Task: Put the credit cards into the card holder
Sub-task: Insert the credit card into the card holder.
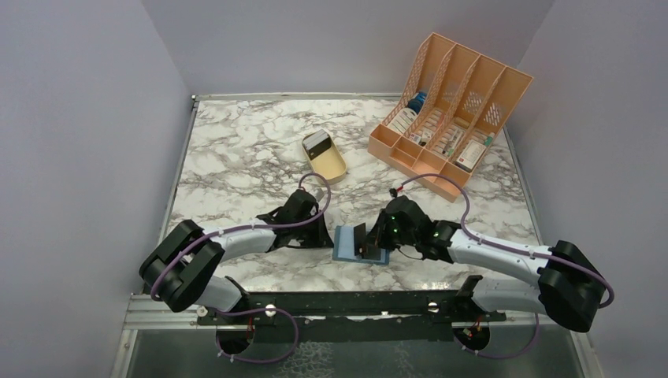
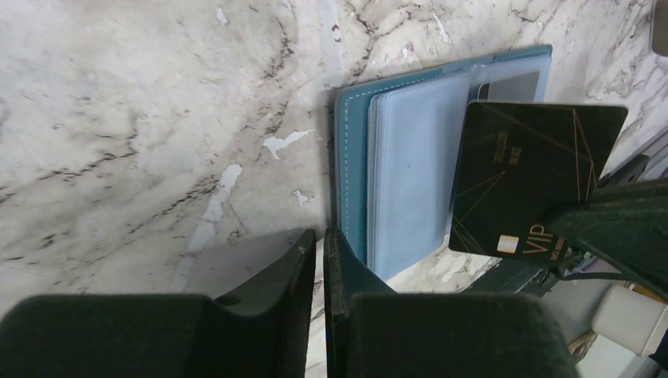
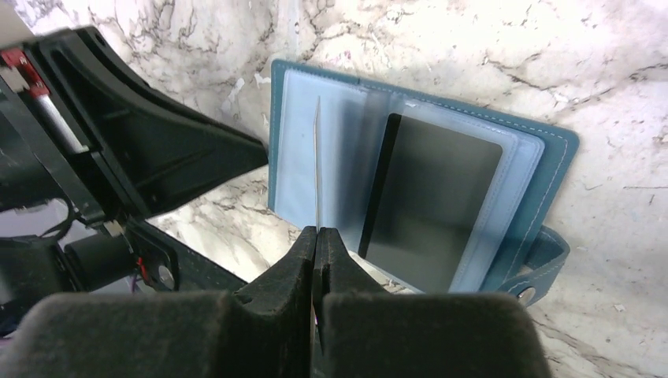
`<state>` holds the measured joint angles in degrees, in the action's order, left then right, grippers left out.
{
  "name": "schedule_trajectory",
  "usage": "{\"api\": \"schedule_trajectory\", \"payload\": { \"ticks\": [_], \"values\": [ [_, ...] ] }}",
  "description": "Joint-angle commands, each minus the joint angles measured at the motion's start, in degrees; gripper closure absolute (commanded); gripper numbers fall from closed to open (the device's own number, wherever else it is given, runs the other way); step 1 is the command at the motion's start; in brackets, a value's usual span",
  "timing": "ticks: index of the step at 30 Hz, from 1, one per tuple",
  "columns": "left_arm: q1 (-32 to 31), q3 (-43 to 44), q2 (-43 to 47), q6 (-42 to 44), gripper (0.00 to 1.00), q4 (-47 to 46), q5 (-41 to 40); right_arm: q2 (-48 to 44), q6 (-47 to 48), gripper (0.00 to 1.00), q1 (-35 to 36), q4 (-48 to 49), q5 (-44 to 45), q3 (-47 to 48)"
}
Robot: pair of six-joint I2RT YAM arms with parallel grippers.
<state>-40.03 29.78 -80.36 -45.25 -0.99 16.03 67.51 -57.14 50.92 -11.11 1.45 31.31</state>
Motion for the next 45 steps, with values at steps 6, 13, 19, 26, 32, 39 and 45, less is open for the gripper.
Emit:
{"api": "schedule_trajectory", "payload": {
  "ticks": [6, 13, 19, 26, 32, 39, 45],
  "values": [
    [-2.9, -2.0, 0.9, -3.4, 0.88, -1.1, -0.2, -2.4, 1.2, 0.99, -3.7, 2.9, -3.7, -2.8],
    [-2.9, -0.7, 4.9, -3.6, 0.83, -0.2, -2.3, -4.8, 2.0, 0.99, -6.0, 4.6, -7.4, -5.1],
    [-2.9, 0.4, 4.9, -2.7, 0.83, -1.5, -2.7, -4.4, 1.9, 0.99, -6.6, 4.8, -8.2, -5.7],
    [-2.9, -0.1, -0.6, -2.8, 0.88, -4.8, 0.2, -4.0, 1.9, 0.99, -7.6, 6.5, -10.2, -6.6],
    [-2.9, 0.3, -2.5, -2.2, 0.88, -2.1, -0.9, -4.0, 1.8, 0.99, -8.7, 7.7, -11.1, -8.3],
    [-2.9, -0.3, -2.7, -2.3, 0.88, -1.5, -1.5, -3.2, 1.8, 0.99, -9.4, 9.4, -11.9, -9.5],
    [-2.9, -0.3, -2.9, -2.5, 0.88, -1.5, -1.6, -2.0, 1.4, 0.99, -10.0, 13.0, -14.7, -11.1]
  ]
}}
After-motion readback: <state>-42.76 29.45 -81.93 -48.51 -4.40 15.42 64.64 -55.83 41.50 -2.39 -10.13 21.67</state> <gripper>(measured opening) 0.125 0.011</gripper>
